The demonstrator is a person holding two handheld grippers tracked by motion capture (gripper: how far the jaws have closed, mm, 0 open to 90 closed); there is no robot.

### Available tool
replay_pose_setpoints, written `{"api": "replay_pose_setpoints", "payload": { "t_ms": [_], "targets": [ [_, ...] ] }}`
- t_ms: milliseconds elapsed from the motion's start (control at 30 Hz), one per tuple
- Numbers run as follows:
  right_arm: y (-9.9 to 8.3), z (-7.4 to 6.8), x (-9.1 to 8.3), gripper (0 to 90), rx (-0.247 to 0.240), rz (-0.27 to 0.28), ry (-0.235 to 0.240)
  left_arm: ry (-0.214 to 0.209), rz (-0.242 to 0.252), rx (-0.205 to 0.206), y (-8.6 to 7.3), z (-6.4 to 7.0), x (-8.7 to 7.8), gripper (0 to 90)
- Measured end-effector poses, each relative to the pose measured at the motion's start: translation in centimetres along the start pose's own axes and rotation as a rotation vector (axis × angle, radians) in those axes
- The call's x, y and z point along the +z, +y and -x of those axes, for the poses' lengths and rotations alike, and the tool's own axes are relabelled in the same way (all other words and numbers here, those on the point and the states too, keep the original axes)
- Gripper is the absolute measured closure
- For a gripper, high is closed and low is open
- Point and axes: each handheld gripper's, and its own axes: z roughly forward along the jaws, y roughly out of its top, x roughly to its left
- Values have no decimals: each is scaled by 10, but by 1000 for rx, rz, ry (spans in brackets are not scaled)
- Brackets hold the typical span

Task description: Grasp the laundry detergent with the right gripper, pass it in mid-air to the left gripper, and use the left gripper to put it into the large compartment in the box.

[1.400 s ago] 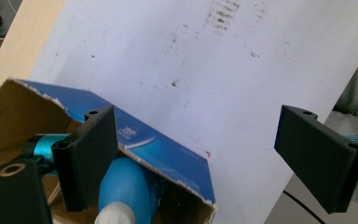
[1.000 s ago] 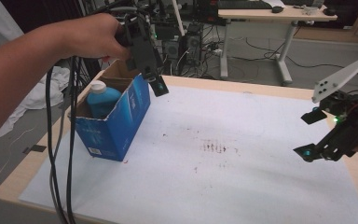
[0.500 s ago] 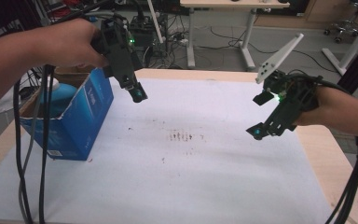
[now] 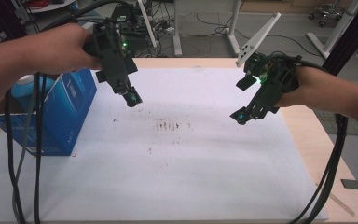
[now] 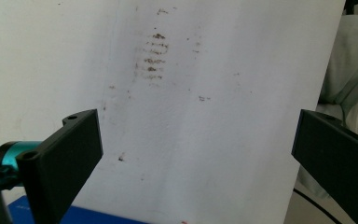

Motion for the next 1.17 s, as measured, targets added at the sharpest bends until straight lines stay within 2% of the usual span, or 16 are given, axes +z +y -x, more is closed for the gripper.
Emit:
{"api": "replay_pose_setpoints", "payload": {
  "t_ms": [167,333,900,1167],
  "targets": [
    [2,0,3,17,-3,-7,5,-22,12,-5,-3,1,13,17],
    [4,1,6,17,-5,-14,6,-34,16,-6,-5,-1,18,17],
    [4,2,8,17,-2,-14,7,-48,15,-14,-6,-3,25,17],
    [4,0,8,17,-2,2,5,-32,27,-25,-9,-4,24,17]
  ]
}}
